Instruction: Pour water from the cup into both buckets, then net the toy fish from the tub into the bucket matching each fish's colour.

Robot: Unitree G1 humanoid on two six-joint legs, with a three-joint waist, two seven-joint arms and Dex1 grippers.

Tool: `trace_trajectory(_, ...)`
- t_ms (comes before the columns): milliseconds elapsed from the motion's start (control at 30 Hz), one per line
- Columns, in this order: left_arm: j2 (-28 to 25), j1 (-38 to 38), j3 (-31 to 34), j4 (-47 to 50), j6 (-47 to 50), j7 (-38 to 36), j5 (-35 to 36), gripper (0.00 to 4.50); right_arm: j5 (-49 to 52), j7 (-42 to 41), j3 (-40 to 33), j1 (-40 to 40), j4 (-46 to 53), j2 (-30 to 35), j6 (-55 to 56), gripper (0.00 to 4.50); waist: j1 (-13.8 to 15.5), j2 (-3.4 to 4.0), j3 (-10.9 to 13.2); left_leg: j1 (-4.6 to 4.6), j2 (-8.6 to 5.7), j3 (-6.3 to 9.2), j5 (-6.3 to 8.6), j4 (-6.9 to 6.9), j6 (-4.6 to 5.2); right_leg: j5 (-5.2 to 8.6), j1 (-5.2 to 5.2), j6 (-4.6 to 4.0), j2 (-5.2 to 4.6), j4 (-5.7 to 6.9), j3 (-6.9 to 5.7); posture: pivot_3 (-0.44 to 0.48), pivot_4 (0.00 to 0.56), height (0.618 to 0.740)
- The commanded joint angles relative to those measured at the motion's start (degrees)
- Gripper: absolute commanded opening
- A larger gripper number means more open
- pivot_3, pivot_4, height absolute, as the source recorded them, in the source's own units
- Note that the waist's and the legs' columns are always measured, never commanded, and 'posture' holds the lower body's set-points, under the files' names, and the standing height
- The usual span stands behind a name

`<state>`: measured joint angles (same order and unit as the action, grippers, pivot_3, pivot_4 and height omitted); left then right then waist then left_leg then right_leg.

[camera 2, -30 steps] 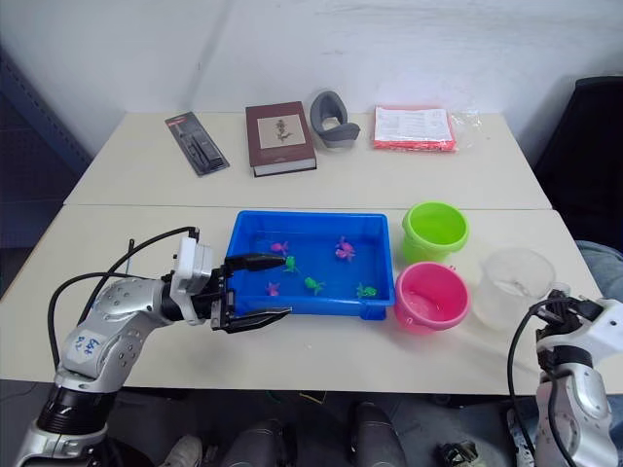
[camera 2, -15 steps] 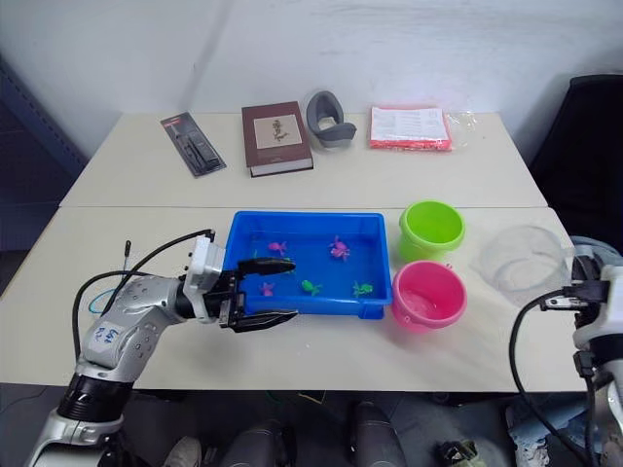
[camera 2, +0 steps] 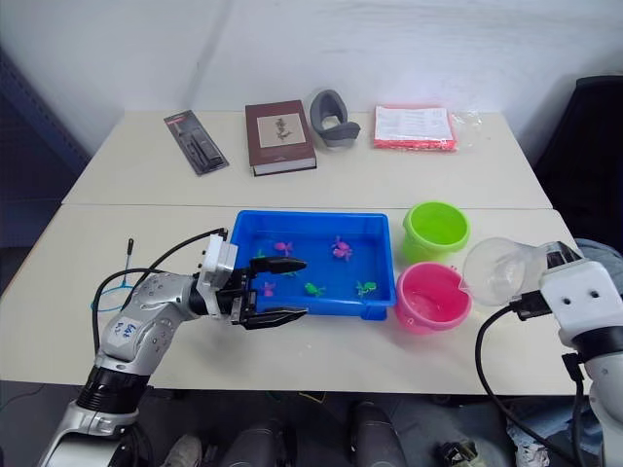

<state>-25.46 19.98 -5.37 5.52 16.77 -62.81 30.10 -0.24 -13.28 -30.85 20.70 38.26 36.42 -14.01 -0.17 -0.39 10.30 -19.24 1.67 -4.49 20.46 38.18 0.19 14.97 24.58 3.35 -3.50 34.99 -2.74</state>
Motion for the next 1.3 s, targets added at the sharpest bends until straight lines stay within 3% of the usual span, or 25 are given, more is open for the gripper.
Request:
trace_trajectory(33, 0.41, 0.51, 0.15, 0.37, -1.1, -0.32, -0.19, 4.5, -1.87, -0.7, -1.26, -0.68, 1.01, -0.51, 2.66, 0.02, 0.06, 0.0, 0.0, 0.0, 0.0, 0.0, 0.0, 0.0, 0.0, 0.0, 0.0, 0.0, 0.0, 0.0, 0.0, 0.0, 0.15, 0.74)
trace_trajectory(900, 2.15, -0.1, -0.14, -1.52, -4.52, -0.38, -2.08, 4.5, -12.95, -3.92, -0.08, -0.82, -0.5, -2.5, 12.6, 0.02, 0.09, 0.0, 0.0, 0.02, 0.0, 0.01, 0.02, 0.01, 0.04, 0.0, 0.0, 0.0, 0.0, 0.01, -0.03, 0.0, 0.15, 0.74)
trace_trajectory(1167, 2.36, 0.21, 0.05, -1.96, -4.6, -0.09, -2.16, 4.5, -12.05, -3.4, -0.22, -1.61, -0.8, -4.73, 13.0, 0.02, 0.08, 0.0, 0.0, 0.02, 0.0, 0.01, 0.02, 0.01, 0.03, 0.0, 0.0, 0.0, 0.0, 0.01, -0.03, 0.0, 0.15, 0.74)
trace_trajectory(1300, 2.34, 0.18, 0.21, -2.06, -4.72, 0.03, -2.29, 4.5, -6.49, -3.13, -1.52, -3.88, -0.75, -8.54, 9.38, 0.02, 0.09, 0.0, 0.0, 0.02, 0.0, 0.03, 0.01, 0.02, 0.02, 0.0, 0.0, 0.0, -0.01, 0.02, -0.03, 0.0, 0.15, 0.74)
